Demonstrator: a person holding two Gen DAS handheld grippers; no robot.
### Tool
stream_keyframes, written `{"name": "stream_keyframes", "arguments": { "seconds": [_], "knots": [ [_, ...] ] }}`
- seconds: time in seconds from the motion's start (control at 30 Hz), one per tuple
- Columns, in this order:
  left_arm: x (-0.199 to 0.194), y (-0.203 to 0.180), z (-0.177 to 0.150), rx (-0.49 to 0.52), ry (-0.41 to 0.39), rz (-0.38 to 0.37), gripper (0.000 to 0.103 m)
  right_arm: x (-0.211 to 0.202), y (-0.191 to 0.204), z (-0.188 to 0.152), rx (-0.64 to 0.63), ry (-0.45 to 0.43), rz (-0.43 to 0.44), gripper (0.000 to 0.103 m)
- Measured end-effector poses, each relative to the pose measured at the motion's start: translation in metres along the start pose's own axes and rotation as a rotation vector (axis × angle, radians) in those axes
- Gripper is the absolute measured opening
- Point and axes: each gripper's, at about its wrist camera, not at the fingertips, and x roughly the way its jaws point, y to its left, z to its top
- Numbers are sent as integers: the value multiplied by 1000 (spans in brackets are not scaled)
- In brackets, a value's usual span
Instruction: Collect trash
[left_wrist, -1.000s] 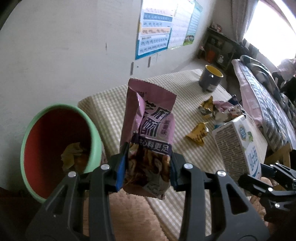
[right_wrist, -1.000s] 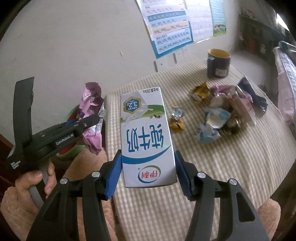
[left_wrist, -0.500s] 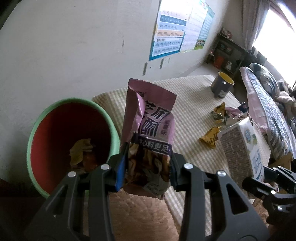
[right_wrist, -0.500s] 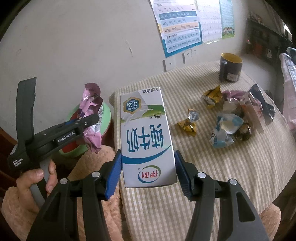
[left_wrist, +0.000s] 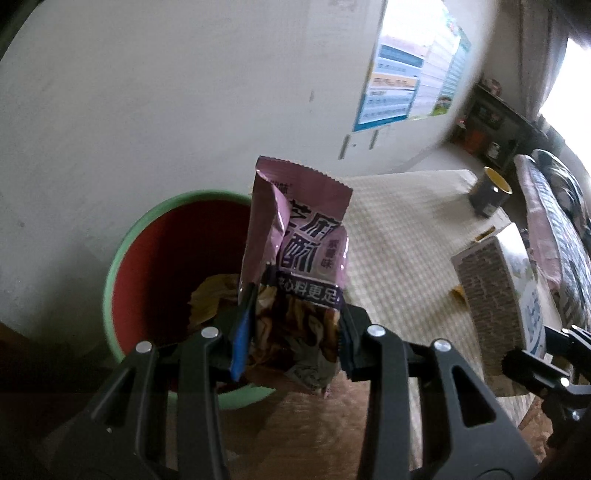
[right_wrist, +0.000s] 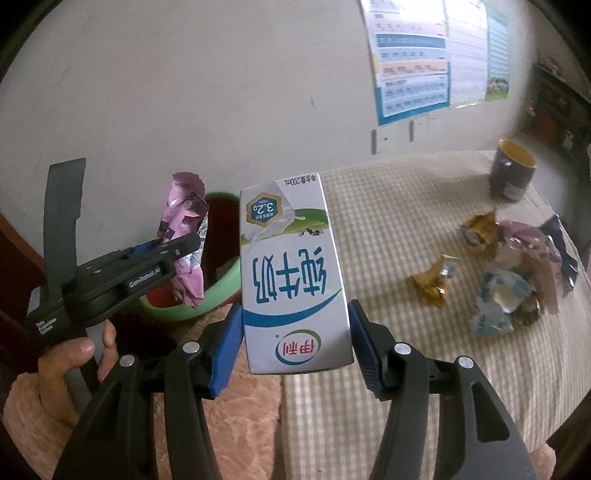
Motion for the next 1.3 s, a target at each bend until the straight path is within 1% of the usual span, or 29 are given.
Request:
{"name": "stream_keyframes", "arguments": {
  "seconds": [0.2,0.47,0.8,0.93,1.07,1.3],
  "knots": [
    [2,23,-2,-44,6,24,37,15,18,11,-39,19,26,54],
    [4,48,-6,-82,12,51,37,34,37,22,-86,34,31,54],
    [13,80,-12,-134,43,100,37,68,44,34,-55,86,88,54],
    [17,84,-13,-136,49,112,37,82,52,43,-44,96,113,54],
    [18,84,-12,-129,48,117,37,97,60,51,-11,117,161,54],
    [15,87,-9,-138,35,119,37,108,75,63,-32,100,176,54]
  ]
}}
